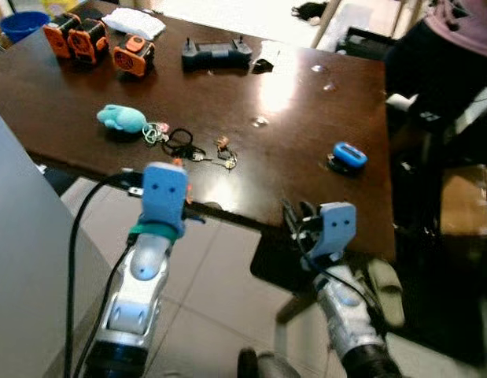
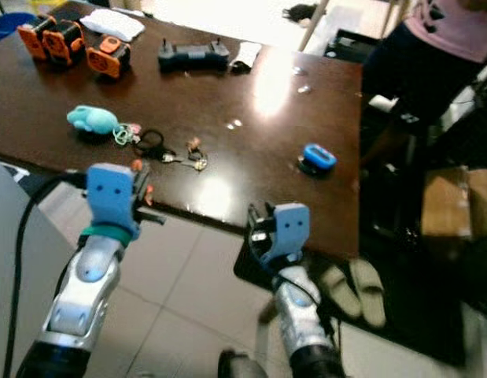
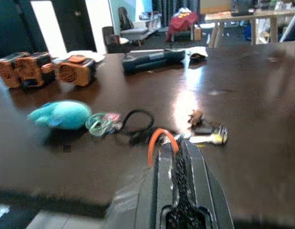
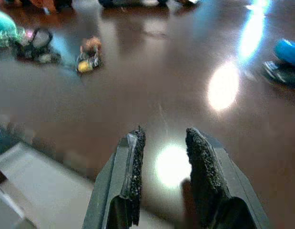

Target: Hang keys on a hook

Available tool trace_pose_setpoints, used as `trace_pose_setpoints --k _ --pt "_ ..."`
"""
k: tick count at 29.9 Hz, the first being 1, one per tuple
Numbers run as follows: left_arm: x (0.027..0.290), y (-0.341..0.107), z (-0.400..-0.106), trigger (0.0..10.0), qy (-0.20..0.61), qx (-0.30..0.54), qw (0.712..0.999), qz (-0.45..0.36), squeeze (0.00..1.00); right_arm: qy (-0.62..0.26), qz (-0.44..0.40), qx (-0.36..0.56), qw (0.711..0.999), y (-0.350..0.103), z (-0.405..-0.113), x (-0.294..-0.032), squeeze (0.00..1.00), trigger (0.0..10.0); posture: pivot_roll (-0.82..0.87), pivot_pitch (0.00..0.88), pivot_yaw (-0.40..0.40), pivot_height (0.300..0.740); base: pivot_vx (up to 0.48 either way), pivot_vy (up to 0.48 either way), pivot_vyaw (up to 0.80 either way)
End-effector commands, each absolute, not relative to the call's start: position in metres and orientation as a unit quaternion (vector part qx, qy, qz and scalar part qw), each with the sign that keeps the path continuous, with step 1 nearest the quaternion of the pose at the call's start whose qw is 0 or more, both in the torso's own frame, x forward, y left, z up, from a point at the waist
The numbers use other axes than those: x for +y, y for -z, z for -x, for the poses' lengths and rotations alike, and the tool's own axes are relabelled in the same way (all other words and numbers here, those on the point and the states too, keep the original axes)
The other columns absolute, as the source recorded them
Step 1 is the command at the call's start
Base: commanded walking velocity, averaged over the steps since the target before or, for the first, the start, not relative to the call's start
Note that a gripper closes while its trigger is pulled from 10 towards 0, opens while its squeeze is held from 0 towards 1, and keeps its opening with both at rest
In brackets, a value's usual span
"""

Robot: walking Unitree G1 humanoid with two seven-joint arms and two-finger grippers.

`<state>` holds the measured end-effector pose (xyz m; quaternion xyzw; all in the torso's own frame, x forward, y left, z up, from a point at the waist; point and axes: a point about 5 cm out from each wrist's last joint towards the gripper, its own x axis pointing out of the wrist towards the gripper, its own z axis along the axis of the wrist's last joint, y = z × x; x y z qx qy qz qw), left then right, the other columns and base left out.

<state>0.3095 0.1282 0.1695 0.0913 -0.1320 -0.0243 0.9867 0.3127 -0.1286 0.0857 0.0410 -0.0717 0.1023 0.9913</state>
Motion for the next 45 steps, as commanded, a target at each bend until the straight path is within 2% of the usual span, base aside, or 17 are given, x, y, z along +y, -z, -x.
trace_pose_setpoints --k 1,8,12,25,35,45 --pt "0.13 -0.164 -0.308 10.0 0.023 -0.123 0.988 -0.092 0.0 -0.108 -0.037 -0.057 0.992 -0.08 -0.31 -0.125 0.0 10.0 -0.08 0.097 -0.035 0.74 -0.364 0.0 0.0" --pt "0.13 -0.162 -0.308 10.0 0.022 -0.12 0.988 -0.094 0.0 -0.122 -0.023 -0.058 0.991 -0.08 -0.31 -0.122 0.0 10.0 -0.08 0.097 -0.037 0.74 -0.358 0.0 0.0" --pt "0.13 -0.16 -0.308 10.0 0.024 -0.116 0.988 -0.095 0.0 -0.132 -0.022 -0.061 0.989 -0.081 -0.31 -0.12 0.0 10.0 -0.08 0.097 -0.037 0.74 0.0 0.0 0.44" --pt "0.126 -0.158 -0.309 10.0 0.031 -0.092 0.99 -0.103 0.0 -0.139 -0.019 -0.075 0.987 -0.089 -0.313 -0.118 0.0 10.0 -0.08 0.09 -0.037 0.74 0.0 0.0 0.8" --pt "0.122 -0.161 -0.31 10.0 0.043 -0.101 0.985 -0.131 0.0 -0.143 -0.019 -0.078 0.986 -0.09 -0.312 -0.116 0.0 10.0 -0.08 0.094 -0.031 0.74 0.0 0.0 0.8" --pt "0.116 -0.185 -0.312 10.0 0.05 -0.14 0.981 -0.124 0.0 -0.145 -0.02 -0.086 0.985 -0.093 -0.313 -0.114 0.0 10.0 -0.08 0.096 -0.032 0.74 0.0 0.0 0.8"
